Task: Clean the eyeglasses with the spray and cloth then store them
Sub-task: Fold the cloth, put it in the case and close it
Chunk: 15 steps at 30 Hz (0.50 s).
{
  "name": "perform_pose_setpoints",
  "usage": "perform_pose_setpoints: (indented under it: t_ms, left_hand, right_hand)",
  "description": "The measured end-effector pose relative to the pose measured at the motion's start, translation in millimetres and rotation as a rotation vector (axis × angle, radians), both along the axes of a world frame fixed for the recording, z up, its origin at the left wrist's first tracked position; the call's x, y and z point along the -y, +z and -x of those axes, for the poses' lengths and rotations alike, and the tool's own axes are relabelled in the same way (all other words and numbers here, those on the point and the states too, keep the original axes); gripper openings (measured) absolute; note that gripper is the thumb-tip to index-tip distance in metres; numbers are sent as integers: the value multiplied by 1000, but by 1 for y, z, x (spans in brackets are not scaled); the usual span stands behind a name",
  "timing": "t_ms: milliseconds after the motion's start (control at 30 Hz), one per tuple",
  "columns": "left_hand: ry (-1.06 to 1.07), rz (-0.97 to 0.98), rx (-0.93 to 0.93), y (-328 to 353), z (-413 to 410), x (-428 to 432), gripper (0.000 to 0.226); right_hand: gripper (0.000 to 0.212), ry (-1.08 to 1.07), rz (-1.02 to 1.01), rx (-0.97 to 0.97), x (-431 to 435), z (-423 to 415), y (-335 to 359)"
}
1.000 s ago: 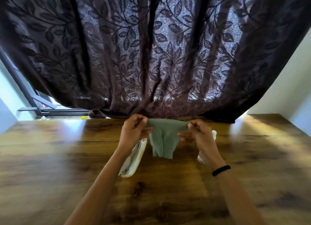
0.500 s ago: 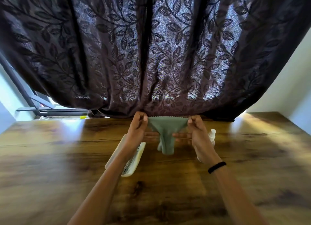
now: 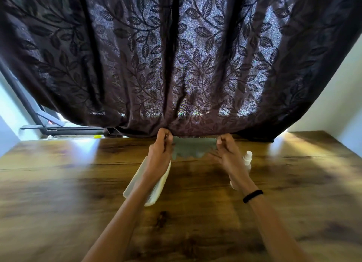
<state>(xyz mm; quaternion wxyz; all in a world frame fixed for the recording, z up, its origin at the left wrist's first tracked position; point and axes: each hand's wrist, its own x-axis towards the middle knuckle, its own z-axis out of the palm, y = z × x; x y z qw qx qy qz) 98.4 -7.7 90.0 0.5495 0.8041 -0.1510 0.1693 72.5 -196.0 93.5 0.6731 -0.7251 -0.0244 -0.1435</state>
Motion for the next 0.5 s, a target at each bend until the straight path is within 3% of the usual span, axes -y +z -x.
perform_pose_setpoints:
  t_ms: [133, 267, 400, 500]
  left_hand:
    - [-2, -104, 86, 4, 9, 0, 10]
    - [-71, -153, -60, -17, 37, -7, 7]
    - [-118, -314, -197, -56, 73, -17, 10]
    - [-177, -360, -247, -72, 92, -19, 12]
  right_hand:
    - [25, 18, 77, 22, 0, 6, 2]
    - [19, 40, 161, -134, 12, 29, -12]
    - [15, 164, 397, -303, 24, 69, -40]
    - [11, 207, 352, -418, 27, 88, -59]
